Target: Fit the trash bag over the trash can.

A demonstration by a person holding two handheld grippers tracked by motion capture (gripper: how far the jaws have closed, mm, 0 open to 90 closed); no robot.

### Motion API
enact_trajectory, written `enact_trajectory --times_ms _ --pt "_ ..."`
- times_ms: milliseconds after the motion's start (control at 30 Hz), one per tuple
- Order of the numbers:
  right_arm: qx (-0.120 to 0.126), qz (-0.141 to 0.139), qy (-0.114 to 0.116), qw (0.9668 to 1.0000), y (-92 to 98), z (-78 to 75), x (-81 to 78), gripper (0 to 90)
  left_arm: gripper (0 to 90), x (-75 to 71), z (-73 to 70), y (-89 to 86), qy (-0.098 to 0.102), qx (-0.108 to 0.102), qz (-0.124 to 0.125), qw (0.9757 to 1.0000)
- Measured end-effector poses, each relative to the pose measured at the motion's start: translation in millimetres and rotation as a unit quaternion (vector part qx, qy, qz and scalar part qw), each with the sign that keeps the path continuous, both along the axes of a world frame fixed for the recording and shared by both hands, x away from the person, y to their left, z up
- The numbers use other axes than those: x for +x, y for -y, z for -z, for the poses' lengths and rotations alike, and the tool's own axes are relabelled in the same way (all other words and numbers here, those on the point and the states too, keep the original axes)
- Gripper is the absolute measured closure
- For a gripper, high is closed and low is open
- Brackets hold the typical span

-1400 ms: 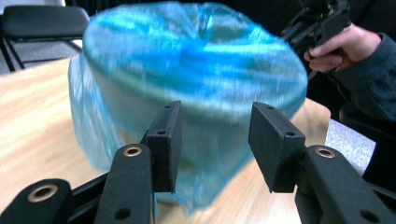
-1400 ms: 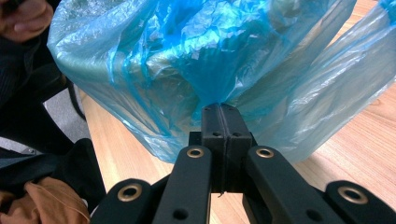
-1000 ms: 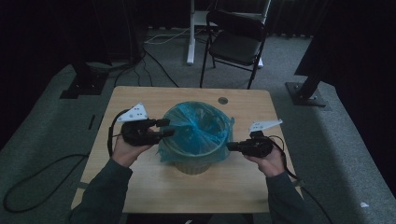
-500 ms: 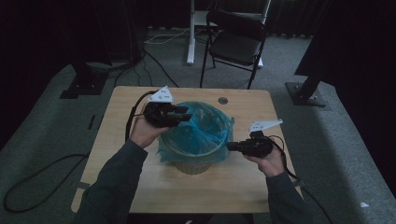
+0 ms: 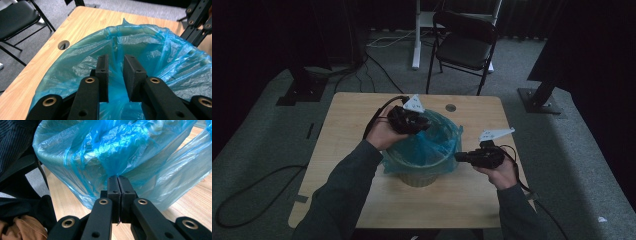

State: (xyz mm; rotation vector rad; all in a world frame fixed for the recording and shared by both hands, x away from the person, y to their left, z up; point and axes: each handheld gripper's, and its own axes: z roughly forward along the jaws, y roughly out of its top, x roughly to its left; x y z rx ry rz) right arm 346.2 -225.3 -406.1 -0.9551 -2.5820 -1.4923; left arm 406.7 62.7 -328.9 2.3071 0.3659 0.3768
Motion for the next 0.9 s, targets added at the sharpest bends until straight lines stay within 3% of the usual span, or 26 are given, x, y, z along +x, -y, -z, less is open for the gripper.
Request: enact_trajectory --times_ms 133,267,400,533,733,900 --pt "-0.001 -0.001 0.0 1.0 -0.6 -0.2 0.0 88.9 73.0 3.2 4.6 6.9 -0.004 0.009 -0.001 1.0" --pt "-0.002 -0.001 0.0 1.0 -0.3 -0.6 -0.9 88.9 70.8 6.5 13.2 13.1 0.001 0.055 -0.01 0.9984" --pt "0.0 0.0 0.0 1.0 1.0 -1.2 -0.7 89.0 68.6 7.6 20.2 16.9 0.011 0.086 -0.021 0.996" --pt "-0.002 -0.001 0.001 1.0 0.9 -1.0 -0.7 89.0 66.0 9.3 28.5 22.2 0.024 0.135 -0.031 0.9901" --pt "-0.002 -0.001 0.002 1.0 1.0 -1.3 -0.8 89.0 63.6 10.5 32.5 25.6 0.029 0.167 -0.032 0.985" --pt "-0.002 -0.002 0.003 1.0 0.5 -1.4 -1.0 89.0 59.8 8.7 38.9 35.6 0.042 0.223 -0.019 0.9736"
